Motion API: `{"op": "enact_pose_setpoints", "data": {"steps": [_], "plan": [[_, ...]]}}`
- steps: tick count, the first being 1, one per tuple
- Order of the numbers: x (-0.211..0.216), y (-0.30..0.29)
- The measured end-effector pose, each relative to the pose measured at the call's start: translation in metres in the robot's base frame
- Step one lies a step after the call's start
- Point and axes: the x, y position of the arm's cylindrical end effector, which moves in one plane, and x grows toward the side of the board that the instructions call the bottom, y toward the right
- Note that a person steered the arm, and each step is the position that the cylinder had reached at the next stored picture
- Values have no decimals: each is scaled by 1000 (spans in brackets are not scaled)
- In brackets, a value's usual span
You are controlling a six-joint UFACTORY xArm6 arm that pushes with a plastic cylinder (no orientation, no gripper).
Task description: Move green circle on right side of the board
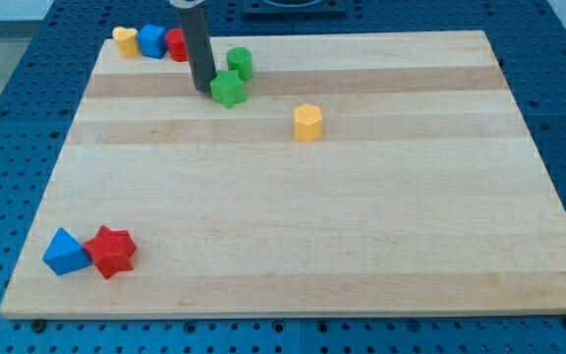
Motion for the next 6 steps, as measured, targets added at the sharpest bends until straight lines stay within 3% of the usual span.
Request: {"op": "enact_pose_setpoints", "data": {"steps": [4,6], "plan": [[-63,21],[-86,100]]}}
